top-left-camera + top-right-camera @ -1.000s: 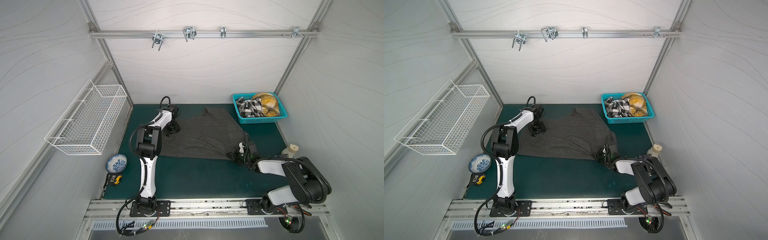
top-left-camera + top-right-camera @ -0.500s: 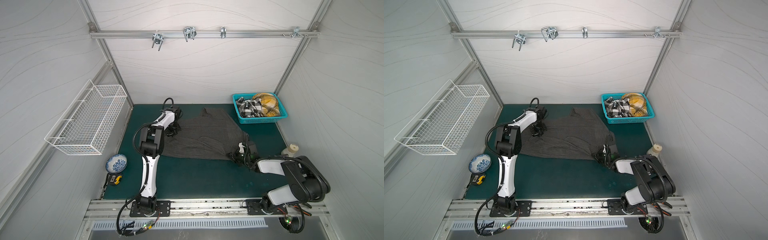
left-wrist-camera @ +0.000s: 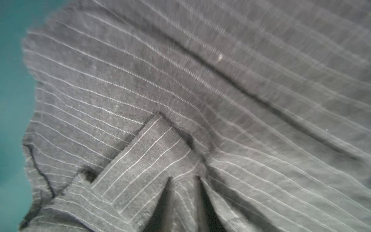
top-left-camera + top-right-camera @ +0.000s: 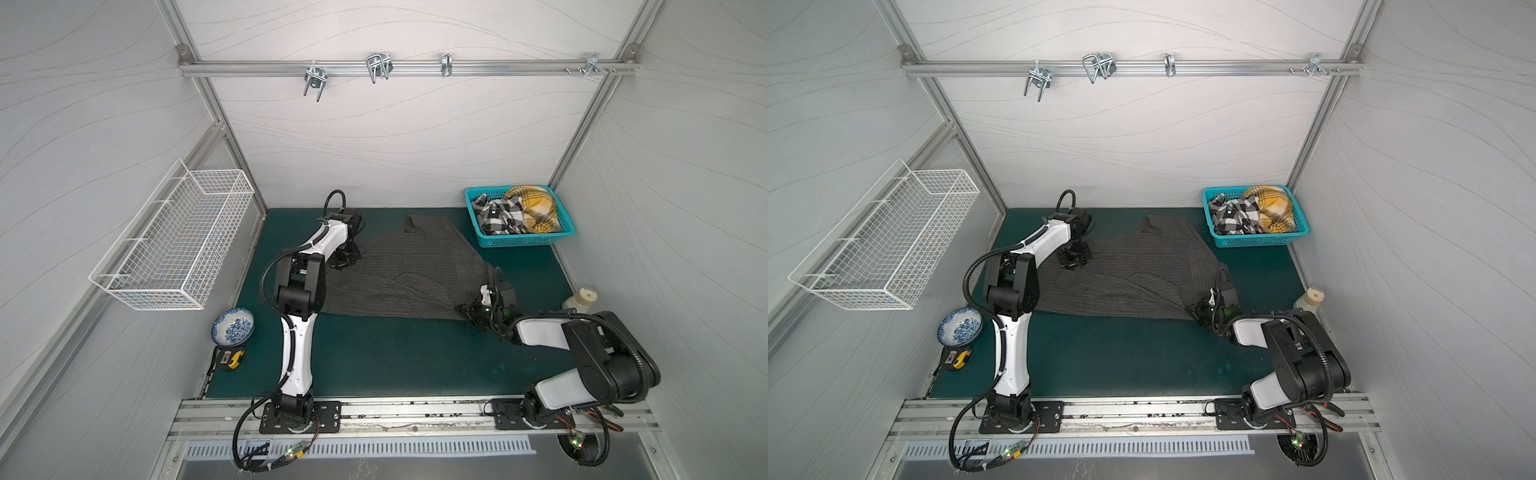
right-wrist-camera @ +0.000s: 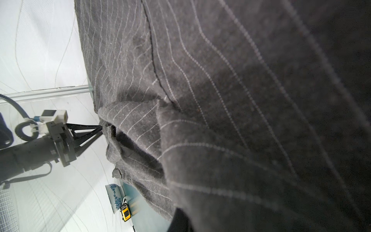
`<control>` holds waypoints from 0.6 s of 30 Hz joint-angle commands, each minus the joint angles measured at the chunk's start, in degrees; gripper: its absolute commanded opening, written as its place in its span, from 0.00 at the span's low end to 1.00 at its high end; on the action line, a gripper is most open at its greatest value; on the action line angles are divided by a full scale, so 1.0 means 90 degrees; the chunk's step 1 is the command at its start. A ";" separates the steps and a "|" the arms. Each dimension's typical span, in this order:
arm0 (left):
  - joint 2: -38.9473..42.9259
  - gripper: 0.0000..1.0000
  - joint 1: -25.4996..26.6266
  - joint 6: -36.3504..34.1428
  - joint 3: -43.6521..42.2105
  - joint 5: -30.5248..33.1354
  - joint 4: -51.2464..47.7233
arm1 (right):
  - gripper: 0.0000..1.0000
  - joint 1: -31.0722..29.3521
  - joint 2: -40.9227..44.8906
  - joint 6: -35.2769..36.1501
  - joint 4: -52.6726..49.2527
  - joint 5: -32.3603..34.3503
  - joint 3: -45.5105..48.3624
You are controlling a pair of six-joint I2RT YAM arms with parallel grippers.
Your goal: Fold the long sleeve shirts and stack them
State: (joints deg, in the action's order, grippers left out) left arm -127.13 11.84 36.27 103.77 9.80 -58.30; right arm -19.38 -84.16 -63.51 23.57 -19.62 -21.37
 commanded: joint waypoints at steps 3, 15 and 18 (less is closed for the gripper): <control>-0.0155 0.41 0.0025 0.0087 -0.0001 -0.0022 -0.0060 | 0.00 0.0040 -0.0037 -0.0075 0.0059 -0.0047 0.0060; -0.0415 0.33 0.0110 0.0155 0.0172 -0.0240 0.0035 | 0.00 0.0044 -0.0200 -0.0102 0.0247 -0.0119 0.0070; -0.0455 0.10 0.0120 0.0185 0.0165 -0.0261 0.0042 | 0.00 0.0040 -0.0190 -0.0102 0.0242 -0.0107 0.0079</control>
State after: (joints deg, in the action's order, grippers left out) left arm -129.45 12.49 37.06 103.55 7.88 -58.00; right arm -19.35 -85.38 -63.61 25.04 -20.36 -21.37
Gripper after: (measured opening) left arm 0.160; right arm 0.046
